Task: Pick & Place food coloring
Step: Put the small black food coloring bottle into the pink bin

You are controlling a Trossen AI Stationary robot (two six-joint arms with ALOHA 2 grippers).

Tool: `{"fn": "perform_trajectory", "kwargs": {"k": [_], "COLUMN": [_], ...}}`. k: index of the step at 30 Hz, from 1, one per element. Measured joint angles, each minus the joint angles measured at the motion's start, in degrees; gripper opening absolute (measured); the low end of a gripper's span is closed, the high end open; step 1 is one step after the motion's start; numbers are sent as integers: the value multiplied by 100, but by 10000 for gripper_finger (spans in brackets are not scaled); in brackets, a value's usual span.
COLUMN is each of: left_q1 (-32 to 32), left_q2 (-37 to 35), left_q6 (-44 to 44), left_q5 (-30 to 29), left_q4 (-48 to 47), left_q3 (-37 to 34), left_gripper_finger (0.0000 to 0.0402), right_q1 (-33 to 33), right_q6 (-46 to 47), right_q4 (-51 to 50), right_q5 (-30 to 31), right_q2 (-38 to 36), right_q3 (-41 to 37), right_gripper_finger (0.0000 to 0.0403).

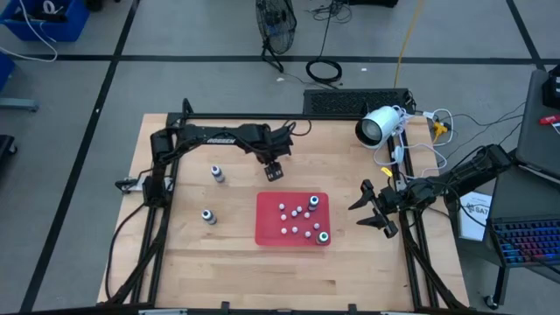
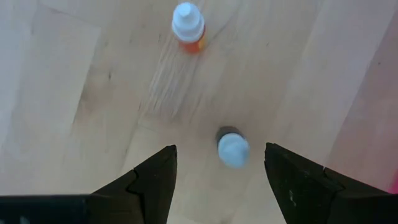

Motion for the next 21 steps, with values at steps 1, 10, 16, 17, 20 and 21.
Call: {"fn": "perform_trajectory", "kwargs": {"k": [1, 10, 16, 17, 20, 21], "left_q1": [6, 6, 6, 6, 6, 6], "left_q2": [1, 1, 1, 1, 1, 1], "left_q6": [7, 152, 170, 170, 170, 168], "left_q5": [-1, 10, 15, 15, 15, 15], "left_q4": [7, 379, 420, 407, 421, 419], "left_q3": [-40, -261, -265, -265, -265, -265], "left_gripper_finger": [244, 244, 244, 244, 244, 243], "right_q1": [1, 1, 1, 0, 0, -1], "right_q6": [0, 0, 0, 0, 0, 0], "right_q4": [0, 0, 0, 0, 0, 0], "right_q5": [0, 0, 0, 0, 0, 0], "right_q2": [-1, 0, 0, 0, 0, -1], "right_q3": [-1, -1, 0, 0, -1, -1], "right_gripper_finger": [218, 215, 218, 219, 219, 219]}}
